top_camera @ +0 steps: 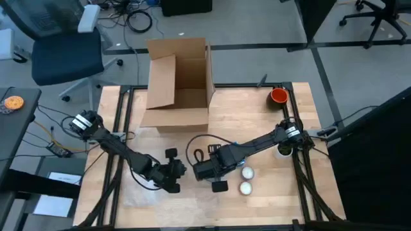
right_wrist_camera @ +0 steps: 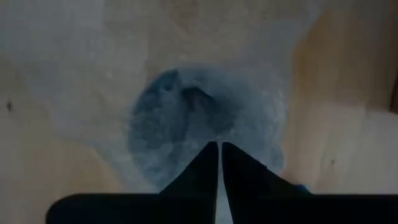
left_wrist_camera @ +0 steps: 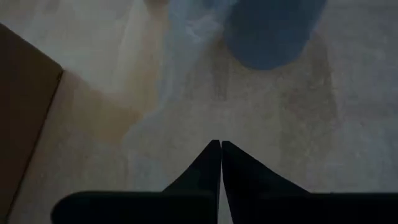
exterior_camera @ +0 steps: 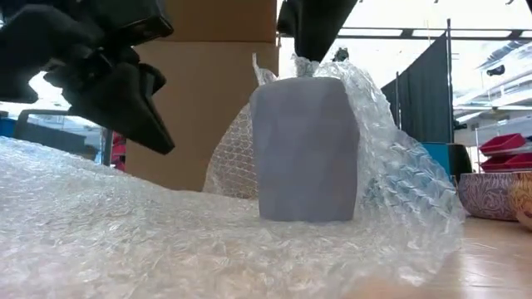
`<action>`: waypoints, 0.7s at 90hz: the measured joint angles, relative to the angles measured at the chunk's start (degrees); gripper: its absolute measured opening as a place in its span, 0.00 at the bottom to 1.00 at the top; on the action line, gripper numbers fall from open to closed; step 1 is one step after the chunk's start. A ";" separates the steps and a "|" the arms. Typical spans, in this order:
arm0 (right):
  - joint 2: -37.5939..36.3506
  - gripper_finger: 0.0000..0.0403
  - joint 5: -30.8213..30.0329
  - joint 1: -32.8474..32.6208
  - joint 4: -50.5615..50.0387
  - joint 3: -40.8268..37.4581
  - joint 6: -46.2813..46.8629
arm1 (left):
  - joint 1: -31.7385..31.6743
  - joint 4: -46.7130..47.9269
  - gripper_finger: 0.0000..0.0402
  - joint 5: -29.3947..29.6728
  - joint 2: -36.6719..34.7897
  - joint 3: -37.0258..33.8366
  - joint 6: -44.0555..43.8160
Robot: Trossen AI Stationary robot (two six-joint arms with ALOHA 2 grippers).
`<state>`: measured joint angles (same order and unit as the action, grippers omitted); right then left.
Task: Wrap mug
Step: Wrap the blue mug with the bubble wrap
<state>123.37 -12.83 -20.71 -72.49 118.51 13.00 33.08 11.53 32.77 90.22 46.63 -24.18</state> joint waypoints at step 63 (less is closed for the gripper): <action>-0.04 0.00 -1.65 -1.52 8.42 -7.42 0.36 | 0.02 -0.03 0.00 0.07 0.06 -0.01 -0.13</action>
<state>123.34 -14.48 -22.23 -64.07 111.09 13.37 33.10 11.50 32.84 90.28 46.62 -24.32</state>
